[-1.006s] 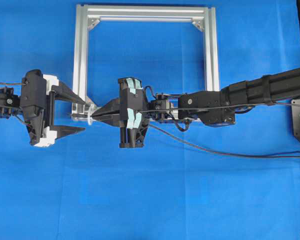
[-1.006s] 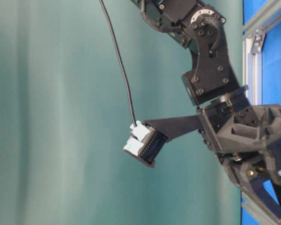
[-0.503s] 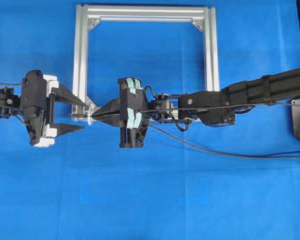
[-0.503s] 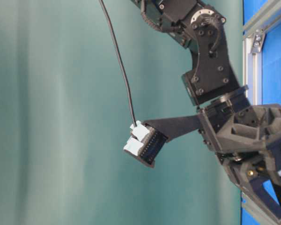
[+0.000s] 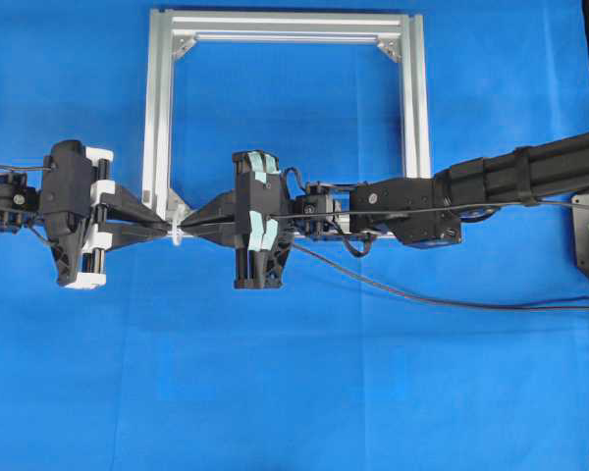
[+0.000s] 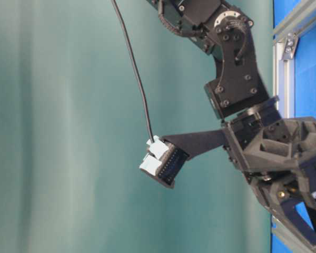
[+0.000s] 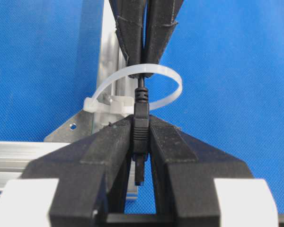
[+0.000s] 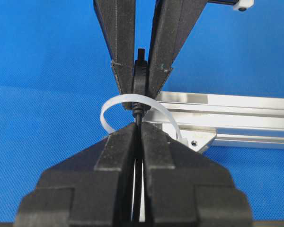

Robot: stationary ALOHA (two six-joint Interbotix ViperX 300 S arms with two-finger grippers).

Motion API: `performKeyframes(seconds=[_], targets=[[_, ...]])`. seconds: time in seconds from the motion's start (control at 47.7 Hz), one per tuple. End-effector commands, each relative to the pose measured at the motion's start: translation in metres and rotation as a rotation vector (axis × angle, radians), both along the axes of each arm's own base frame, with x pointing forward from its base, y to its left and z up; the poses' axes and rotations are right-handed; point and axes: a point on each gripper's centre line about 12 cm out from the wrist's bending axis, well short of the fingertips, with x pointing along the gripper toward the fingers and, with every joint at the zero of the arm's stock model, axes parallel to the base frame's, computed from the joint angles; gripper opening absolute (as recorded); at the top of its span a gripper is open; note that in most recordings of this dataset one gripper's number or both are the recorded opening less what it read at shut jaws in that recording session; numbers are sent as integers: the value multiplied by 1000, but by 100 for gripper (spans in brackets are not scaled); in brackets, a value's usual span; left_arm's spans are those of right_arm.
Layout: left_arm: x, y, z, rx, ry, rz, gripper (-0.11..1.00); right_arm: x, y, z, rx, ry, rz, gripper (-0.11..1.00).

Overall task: Insert the wire through the string loop located on the left side.
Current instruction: 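Open the right gripper to release the cable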

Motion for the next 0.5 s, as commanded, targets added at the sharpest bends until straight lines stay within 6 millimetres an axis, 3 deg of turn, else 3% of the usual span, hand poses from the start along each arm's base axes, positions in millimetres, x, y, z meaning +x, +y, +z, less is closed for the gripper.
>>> performKeyframes(seconds=[0.0,0.126,0.356,0.419,0.482], targets=[[2,0,5,-2,-23,2,7,4,0,15,5,-32,-2,1],[2,0,4,-2,-20,2,7,4,0,15,15,-29,-9,19],[2,0,5,-2,-23,2,7,2,0,12,34,-6,-25,88],[2,0,5,-2,-23,2,7,2,-1,12,36,-6,-27,96],[2,0,5,-2,-23,2,7,2,-1,13,37,-7,-28,95]])
